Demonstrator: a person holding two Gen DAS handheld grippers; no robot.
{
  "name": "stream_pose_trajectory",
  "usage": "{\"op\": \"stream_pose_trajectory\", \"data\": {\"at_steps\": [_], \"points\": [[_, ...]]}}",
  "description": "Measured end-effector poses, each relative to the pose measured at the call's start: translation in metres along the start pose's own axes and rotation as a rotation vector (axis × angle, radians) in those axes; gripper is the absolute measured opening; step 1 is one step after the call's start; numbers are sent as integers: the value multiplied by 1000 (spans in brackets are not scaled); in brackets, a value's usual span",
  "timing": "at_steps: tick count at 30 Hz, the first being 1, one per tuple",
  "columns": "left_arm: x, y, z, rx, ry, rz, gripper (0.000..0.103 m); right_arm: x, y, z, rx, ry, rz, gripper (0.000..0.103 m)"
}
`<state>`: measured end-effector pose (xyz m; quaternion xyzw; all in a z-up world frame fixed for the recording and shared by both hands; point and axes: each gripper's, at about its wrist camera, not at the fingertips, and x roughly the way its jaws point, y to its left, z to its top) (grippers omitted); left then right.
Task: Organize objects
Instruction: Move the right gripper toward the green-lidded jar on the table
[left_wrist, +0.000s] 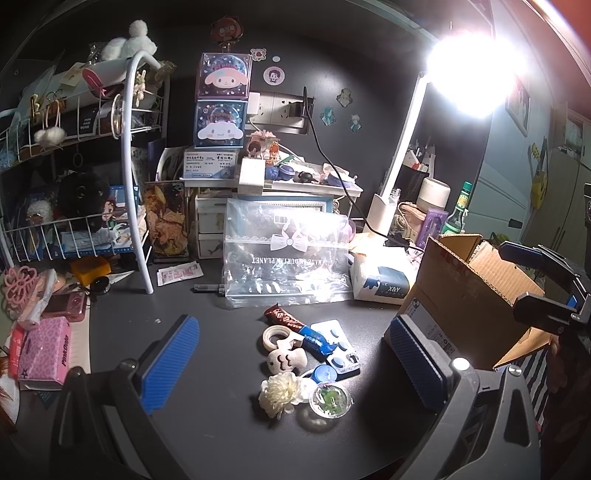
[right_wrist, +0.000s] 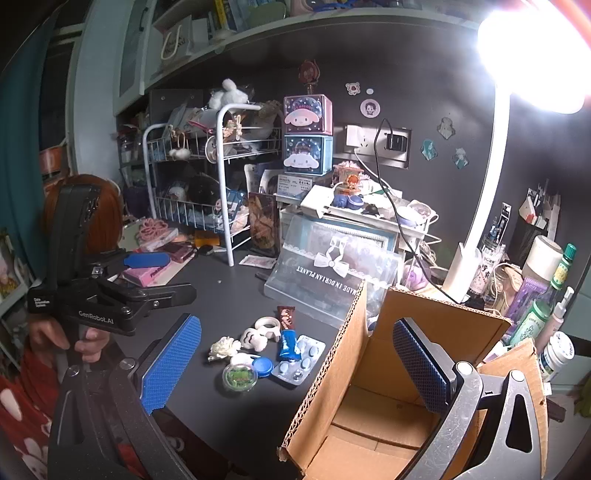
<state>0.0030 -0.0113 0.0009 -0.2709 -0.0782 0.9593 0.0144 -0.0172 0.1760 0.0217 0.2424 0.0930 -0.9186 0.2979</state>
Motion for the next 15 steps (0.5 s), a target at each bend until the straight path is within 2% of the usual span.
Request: {"op": "stream_pose_trajectory", "data": {"at_steps": [15], "points": [[-3,1,3,9,-5,-4,103,-6,6,-1,-10,-18,15,103]]}}
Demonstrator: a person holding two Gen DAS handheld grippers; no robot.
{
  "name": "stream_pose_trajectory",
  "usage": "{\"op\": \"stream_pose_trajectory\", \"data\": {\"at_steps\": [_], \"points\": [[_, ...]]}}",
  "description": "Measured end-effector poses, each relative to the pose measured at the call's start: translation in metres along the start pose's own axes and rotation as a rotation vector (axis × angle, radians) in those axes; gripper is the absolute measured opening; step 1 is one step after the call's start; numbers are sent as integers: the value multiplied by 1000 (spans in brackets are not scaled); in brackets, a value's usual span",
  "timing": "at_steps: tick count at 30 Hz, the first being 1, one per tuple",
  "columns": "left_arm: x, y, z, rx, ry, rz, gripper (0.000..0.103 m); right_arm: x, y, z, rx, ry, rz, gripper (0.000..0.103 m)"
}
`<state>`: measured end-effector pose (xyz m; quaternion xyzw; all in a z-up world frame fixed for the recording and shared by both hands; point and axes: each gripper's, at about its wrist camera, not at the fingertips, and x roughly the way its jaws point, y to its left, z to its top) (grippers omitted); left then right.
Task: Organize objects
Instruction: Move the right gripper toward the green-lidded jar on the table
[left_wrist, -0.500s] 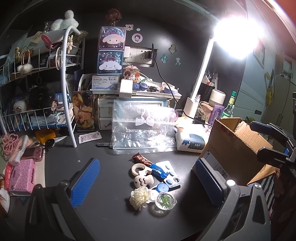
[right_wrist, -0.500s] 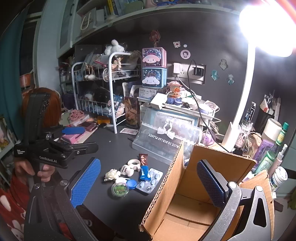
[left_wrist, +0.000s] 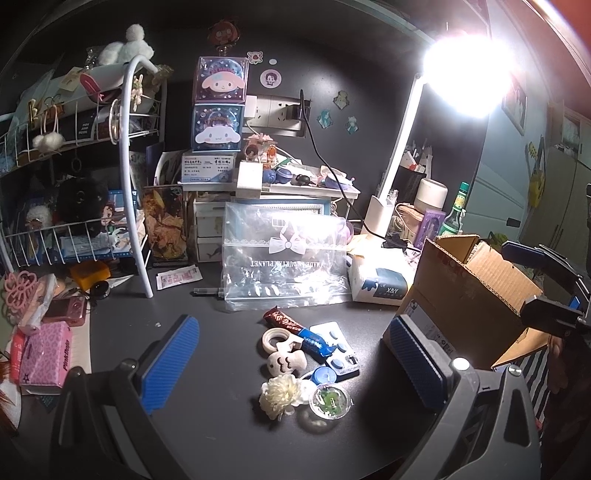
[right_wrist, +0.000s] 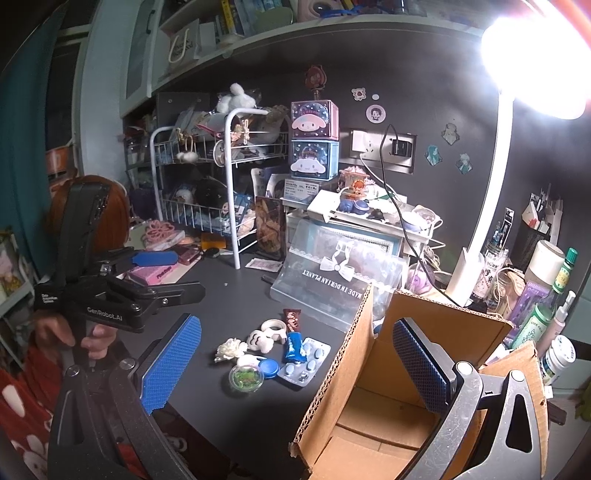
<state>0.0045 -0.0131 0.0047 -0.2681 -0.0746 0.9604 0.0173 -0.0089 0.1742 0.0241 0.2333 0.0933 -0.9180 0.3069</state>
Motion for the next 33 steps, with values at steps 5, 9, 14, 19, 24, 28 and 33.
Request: {"op": "stream_pose_trajectory", "data": {"at_steps": [5,9,14,19,24,28,33], "points": [[-1,2,0,-3,-12,-14,103,-4,4,1,-5,-11,-5,103],[-1,7,1,4,-11,-19,103,-1,9,1,-16,7,-39,103],[-3,17,0,22,-12,-21,103,4,14,2,-6,28,-63,103],[-7,41,-1,28,-20,2,103,5,45,14,-105,-10,-126,103],[-5,72,-6,37,-8,29,103,23,87,24,-205,-11,-97,103],[2,90,-20,45,0,15,103,58,118,11,-231,34,-36,90],[26,101,-41,29,69,-45,102,102,124,-30,-108,126,51,79]]}}
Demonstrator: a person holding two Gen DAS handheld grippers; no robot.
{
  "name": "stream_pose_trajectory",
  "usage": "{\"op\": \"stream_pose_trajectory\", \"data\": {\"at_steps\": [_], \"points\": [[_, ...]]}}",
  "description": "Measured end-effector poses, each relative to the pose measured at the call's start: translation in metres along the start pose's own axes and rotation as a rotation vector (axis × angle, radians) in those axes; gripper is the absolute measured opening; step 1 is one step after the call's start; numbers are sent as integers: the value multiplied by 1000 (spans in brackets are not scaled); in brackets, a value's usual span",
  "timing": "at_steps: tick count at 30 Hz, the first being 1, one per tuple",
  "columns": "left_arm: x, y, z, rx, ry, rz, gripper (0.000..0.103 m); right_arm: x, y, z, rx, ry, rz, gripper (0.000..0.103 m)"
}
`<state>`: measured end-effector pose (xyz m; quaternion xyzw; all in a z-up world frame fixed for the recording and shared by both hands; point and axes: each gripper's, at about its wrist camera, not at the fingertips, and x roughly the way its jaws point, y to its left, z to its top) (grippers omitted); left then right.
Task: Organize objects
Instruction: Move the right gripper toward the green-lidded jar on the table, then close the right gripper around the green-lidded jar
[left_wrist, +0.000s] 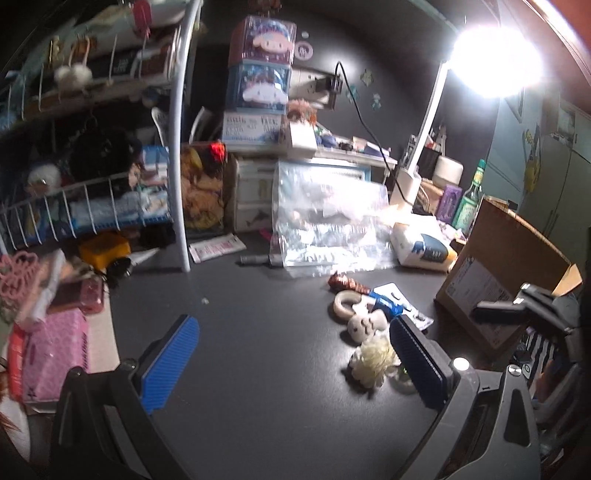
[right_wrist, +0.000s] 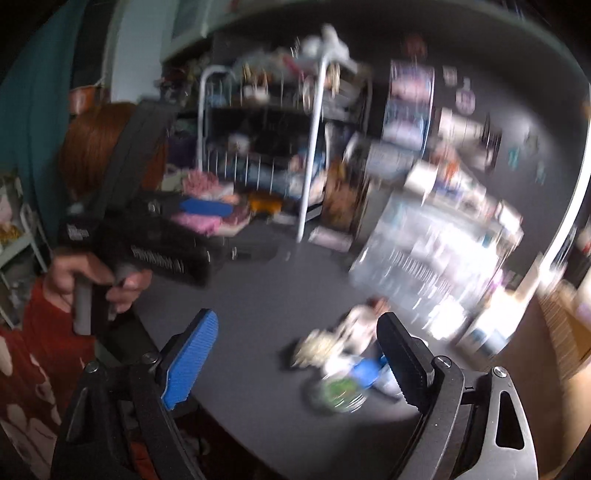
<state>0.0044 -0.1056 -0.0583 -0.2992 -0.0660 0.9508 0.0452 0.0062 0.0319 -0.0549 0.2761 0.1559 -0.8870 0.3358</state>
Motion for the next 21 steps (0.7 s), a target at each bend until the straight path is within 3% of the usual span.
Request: {"op": "stream_pose_trajectory", "data": {"at_steps": [2,7,12,18,21], "points": [[7,2,-7,-9,18,-17,102,22,-9,-21,73,53,-10,70],[21,0,-19,-26,56,-46,102,54,-36,-62,214,109,-97,67],[24,-3,-21,-34,69,-63,102,72,-46,-74,187,150,-154,60],[25,-11,-22,-24,82,-92,102,80,-48,-75,173,146,-133,41],[24,-16,-21,-15,87,-115,102,79,-49,-75,177,132,-114,37]]}}
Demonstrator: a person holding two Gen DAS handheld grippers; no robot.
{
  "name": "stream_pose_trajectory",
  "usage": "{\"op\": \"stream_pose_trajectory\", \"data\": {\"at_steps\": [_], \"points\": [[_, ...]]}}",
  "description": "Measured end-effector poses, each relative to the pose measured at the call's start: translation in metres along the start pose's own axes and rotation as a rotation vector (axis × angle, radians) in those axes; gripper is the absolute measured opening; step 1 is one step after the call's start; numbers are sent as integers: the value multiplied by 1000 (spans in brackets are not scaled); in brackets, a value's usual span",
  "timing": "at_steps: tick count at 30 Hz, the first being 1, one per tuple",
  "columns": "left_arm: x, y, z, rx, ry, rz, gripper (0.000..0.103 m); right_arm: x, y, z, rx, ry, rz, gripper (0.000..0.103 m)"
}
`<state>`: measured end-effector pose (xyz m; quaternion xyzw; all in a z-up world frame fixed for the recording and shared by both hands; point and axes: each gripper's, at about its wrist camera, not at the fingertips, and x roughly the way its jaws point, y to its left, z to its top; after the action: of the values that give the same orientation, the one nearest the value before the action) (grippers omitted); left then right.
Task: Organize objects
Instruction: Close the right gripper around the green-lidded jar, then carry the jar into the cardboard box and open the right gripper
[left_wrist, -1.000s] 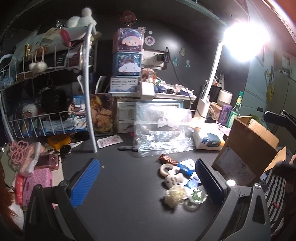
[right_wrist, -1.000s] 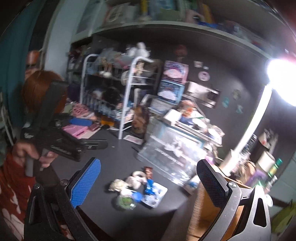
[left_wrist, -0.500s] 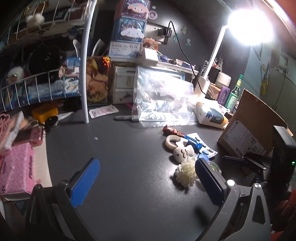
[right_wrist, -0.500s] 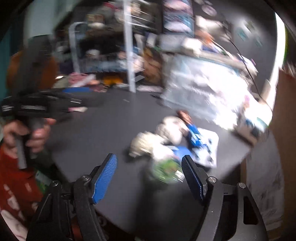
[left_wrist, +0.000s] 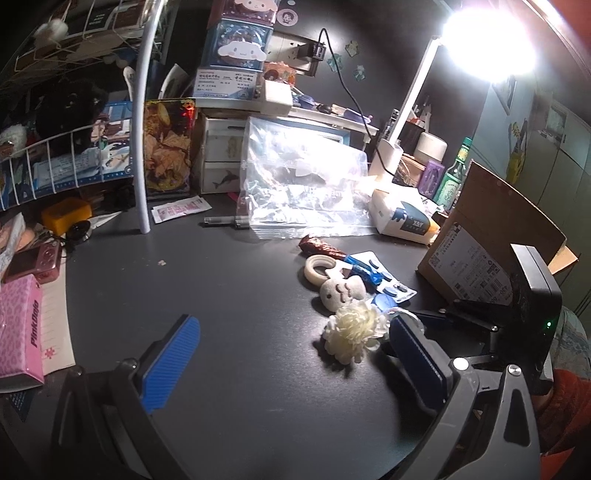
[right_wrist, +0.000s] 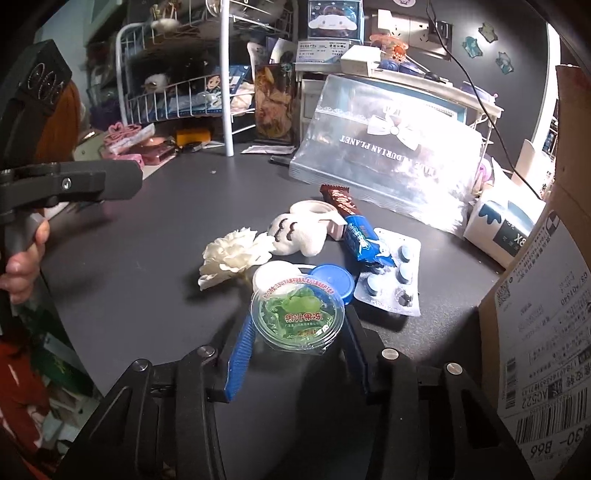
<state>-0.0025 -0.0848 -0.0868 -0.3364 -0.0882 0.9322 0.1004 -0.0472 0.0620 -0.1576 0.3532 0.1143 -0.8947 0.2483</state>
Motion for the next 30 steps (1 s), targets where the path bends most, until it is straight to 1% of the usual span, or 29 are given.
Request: {"op": "stream_pose_trajectory", "data": {"at_steps": [3,5,7,8,9,12,13,14,15,16,17,20,21,22,25,30], "points": [[0,-6,1,1,4,-54,102,-4,-1,-1,14,-16,34,37],[0,-13,2,9,10,-89,98,-11,1,-2,0,-35,38,37],[0,-21,4,25,20,-115,91,-18,5,-2,-15,-51,36,37],[-1,-27,5,35,29,-138,90,-23,6,0,-18,-59,54,37],[-2,-31,6,43,39,-166,86,-28,8,1,-17,-67,80,37],[-9,-43,14,65,93,-295,67,-44,16,11,-39,-99,144,37],[-12,-46,17,72,104,-317,63,-49,20,16,-55,-112,156,37],[-19,-48,22,74,105,-334,61,-56,25,24,-74,-129,170,37],[-24,-50,26,75,107,-338,59,-62,28,29,-88,-144,181,37],[-30,-52,32,79,114,-335,53,-69,33,36,-114,-159,195,37],[-36,-54,37,87,118,-330,52,-73,36,39,-132,-168,199,37],[-51,-68,52,132,139,-309,46,-88,47,52,-197,-200,191,37],[-54,-73,57,143,150,-309,41,-93,48,56,-209,-206,190,36],[-57,-77,62,152,160,-315,38,-97,48,59,-218,-208,189,36],[-60,-95,83,189,174,-304,38,-110,42,67,-224,-214,176,36],[-51,-142,125,281,185,-316,38,-138,10,84,-179,-211,132,35]]}}
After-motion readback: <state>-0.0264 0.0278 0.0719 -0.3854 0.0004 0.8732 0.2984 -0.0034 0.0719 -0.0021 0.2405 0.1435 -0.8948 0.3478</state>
